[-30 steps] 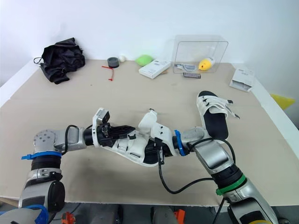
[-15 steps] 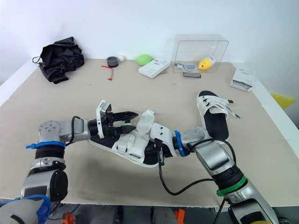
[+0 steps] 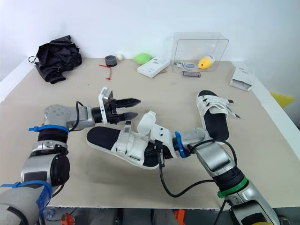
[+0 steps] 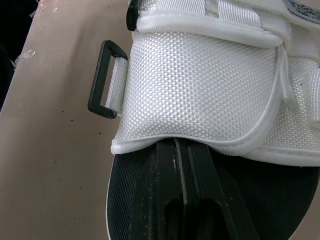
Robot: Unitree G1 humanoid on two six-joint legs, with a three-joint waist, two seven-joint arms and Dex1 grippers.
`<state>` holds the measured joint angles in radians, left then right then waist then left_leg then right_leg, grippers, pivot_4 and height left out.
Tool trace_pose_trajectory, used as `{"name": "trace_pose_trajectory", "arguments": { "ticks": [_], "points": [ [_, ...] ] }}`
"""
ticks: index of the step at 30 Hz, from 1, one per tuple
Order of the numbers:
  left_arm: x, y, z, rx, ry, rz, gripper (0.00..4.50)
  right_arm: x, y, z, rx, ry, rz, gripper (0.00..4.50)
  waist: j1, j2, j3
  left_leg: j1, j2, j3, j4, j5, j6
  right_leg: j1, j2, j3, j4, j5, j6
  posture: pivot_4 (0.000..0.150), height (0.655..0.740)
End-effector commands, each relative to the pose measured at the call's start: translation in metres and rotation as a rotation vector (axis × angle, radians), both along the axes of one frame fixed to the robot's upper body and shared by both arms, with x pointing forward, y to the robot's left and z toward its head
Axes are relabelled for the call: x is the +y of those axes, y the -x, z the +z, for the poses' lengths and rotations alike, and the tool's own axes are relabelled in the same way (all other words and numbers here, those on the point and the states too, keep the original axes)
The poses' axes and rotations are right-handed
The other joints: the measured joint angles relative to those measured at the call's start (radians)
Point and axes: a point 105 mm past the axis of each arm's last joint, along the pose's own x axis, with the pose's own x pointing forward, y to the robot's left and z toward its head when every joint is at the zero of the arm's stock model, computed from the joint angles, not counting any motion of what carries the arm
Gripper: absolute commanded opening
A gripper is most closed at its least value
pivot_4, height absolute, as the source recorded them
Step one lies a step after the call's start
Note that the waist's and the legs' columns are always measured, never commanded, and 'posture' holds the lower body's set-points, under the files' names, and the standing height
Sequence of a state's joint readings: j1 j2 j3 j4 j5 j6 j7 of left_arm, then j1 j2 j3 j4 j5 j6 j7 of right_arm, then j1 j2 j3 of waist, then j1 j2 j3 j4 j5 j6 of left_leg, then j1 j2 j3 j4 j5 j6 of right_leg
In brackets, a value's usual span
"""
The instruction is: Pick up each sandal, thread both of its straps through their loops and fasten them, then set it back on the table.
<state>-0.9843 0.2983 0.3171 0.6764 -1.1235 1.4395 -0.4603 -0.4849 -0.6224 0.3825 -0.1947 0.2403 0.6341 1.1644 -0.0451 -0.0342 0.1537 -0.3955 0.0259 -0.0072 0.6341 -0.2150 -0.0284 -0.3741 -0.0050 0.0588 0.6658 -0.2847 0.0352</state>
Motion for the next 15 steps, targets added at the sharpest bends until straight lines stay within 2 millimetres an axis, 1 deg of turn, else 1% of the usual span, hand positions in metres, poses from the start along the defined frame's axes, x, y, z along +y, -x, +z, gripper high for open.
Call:
{"name": "trace_pose_trajectory", "arguments": {
  "ticks": [1, 3, 5, 8, 12, 15],
  "points": [
    [-0.002, 0.003, 0.007, -0.030, -0.039, -0.035, 4.45, -0.004, 0.012, -0.030, 0.118, 0.071, -0.007, 0.00, -0.001, 0.000, 0.000, 0.000, 0.000, 0.000, 0.000, 0.000, 0.000, 0.000, 0.000, 0.000, 0.000, 0.000, 0.000, 0.150, 0.7400],
    [0.000, -0.008, -0.008, 0.010, -0.126, 0.027, 4.45, -0.003, 0.011, -0.030, 0.117, 0.068, -0.007, 0.00, 0.000, 0.000, 0.000, 0.000, 0.000, 0.000, 0.000, -0.001, -0.001, 0.000, 0.000, 0.000, 0.000, 0.000, 0.000, 0.150, 0.7400],
    [0.000, -0.014, -0.015, 0.041, -0.155, 0.057, 4.45, -0.003, 0.011, -0.029, 0.117, 0.066, -0.008, 0.00, 0.000, 0.000, 0.000, 0.000, 0.000, 0.000, 0.000, -0.001, -0.001, 0.000, 0.000, 0.000, 0.000, 0.000, 0.000, 0.150, 0.7400],
    [-0.006, -0.016, -0.018, 0.051, -0.171, 0.047, 4.45, -0.002, 0.012, -0.029, 0.120, 0.064, -0.007, 0.00, 0.000, -0.001, 0.001, 0.000, 0.000, 0.000, 0.000, -0.001, -0.001, 0.000, 0.000, 0.000, 0.000, 0.000, 0.000, 0.150, 0.7400],
    [-0.018, -0.017, -0.017, 0.051, -0.164, 0.025, 4.45, -0.002, 0.013, -0.030, 0.121, 0.062, -0.010, 0.00, 0.000, -0.002, 0.001, 0.000, 0.000, 0.000, 0.000, -0.001, -0.001, 0.000, 0.000, 0.000, 0.000, 0.000, 0.000, 0.150, 0.7400],
    [-0.034, -0.019, -0.010, 0.040, -0.132, 0.004, 4.45, -0.002, 0.013, -0.030, 0.123, 0.062, -0.015, 0.00, -0.001, -0.002, 0.001, 0.000, 0.000, 0.000, 0.000, -0.001, -0.001, -0.001, 0.000, 0.000, 0.000, 0.000, 0.000, 0.150, 0.7400]
  ]
}}
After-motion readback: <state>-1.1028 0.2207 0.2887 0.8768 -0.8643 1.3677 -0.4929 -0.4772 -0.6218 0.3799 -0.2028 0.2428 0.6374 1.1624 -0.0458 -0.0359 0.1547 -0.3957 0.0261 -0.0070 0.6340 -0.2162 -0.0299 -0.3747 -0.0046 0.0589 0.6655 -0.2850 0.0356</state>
